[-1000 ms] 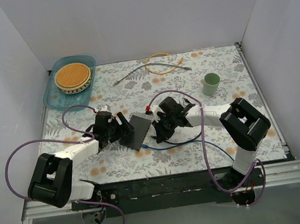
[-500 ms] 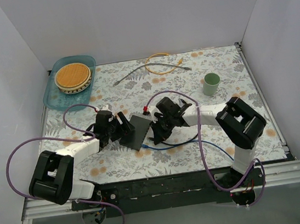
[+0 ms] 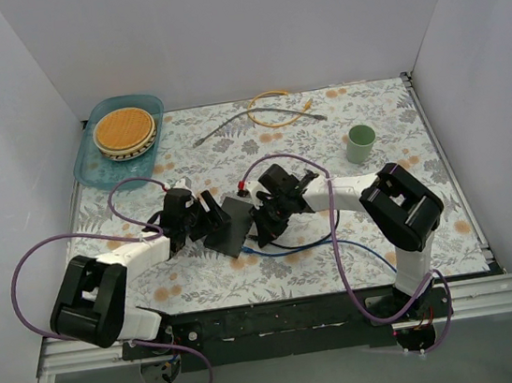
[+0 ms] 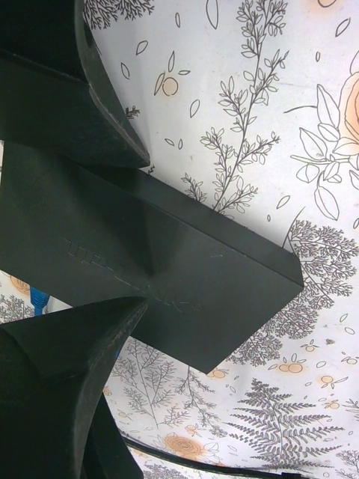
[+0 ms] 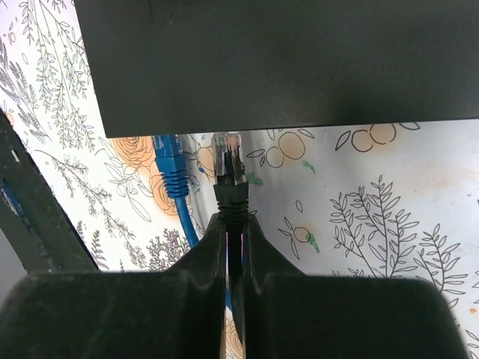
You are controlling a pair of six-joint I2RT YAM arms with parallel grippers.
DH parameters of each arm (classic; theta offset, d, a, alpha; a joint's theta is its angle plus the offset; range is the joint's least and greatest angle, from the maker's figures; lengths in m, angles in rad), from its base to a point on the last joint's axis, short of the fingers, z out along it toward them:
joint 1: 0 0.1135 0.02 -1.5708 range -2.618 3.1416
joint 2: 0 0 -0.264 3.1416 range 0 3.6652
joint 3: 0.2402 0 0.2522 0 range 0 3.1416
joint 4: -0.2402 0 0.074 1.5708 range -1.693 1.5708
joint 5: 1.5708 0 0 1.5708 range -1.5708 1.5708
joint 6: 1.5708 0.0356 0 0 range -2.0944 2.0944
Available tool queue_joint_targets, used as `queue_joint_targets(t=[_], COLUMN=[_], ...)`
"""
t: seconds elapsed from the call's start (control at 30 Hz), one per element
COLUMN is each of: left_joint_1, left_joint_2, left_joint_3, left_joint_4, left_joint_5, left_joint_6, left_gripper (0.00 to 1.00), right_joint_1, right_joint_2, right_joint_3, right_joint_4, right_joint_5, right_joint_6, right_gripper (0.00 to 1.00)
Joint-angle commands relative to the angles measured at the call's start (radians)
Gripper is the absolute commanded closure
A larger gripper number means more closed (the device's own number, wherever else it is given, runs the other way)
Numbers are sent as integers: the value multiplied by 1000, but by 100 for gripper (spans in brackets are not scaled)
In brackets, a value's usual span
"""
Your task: Insert the plug into the switch port
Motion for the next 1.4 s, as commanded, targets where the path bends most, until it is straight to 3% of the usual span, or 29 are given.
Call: queue_joint_targets(t=[0.0,0.6,1.37], left_joint_1=[0,0,0], left_joint_2=[12,17,-28], left_joint_3=[16,13,-4], left_joint_4=[5,9,9], left_joint_5=[18,26,61], left_joint_6=[-3,-6,6], left_gripper=[32,31,31], right_joint_1=[11,26,29], right_joint_2=[26,51,11], right_joint_3=[29,50,-8], right_joint_4=[-57,-77,64], right_joint_5=[-1,-12,95], right_joint_6=[-5,-12,77], right_gripper=[99,99,99])
